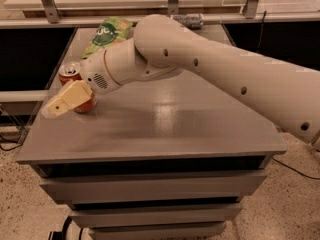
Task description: Knock coke can over
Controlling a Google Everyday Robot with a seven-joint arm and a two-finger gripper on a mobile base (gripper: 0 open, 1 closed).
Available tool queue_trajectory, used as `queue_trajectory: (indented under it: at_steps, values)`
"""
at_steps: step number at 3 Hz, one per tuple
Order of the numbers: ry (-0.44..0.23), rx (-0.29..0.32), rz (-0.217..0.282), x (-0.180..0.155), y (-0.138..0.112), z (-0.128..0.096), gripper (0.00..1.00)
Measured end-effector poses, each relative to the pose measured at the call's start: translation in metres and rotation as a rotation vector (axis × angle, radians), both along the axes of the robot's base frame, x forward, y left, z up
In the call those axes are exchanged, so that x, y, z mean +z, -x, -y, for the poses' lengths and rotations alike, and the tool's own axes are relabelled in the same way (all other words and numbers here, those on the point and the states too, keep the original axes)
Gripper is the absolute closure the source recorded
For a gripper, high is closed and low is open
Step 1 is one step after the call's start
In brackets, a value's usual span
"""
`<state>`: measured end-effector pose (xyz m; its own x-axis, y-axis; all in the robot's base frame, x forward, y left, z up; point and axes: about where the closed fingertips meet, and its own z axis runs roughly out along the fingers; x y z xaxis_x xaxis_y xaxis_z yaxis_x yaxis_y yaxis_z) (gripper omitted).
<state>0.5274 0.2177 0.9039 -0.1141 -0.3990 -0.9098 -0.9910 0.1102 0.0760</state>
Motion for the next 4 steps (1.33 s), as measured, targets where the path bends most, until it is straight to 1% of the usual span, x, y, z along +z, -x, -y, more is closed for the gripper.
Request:
queue_trajectory:
  at_steps: [1, 2, 3, 4]
  values:
    - [-0.002, -0.002, 0.000, -0.001, -0.001, -0.001, 0.00]
    - [0.011, 0.031, 0.013, 0.001, 0.004, -0.002, 0.00]
    - [-0.029, 0.078, 0.060, 0.001, 0.000, -0.001, 0.00]
    - [-0.070, 0.128, 0.143, -0.003, -0.010, -0.003, 0.00]
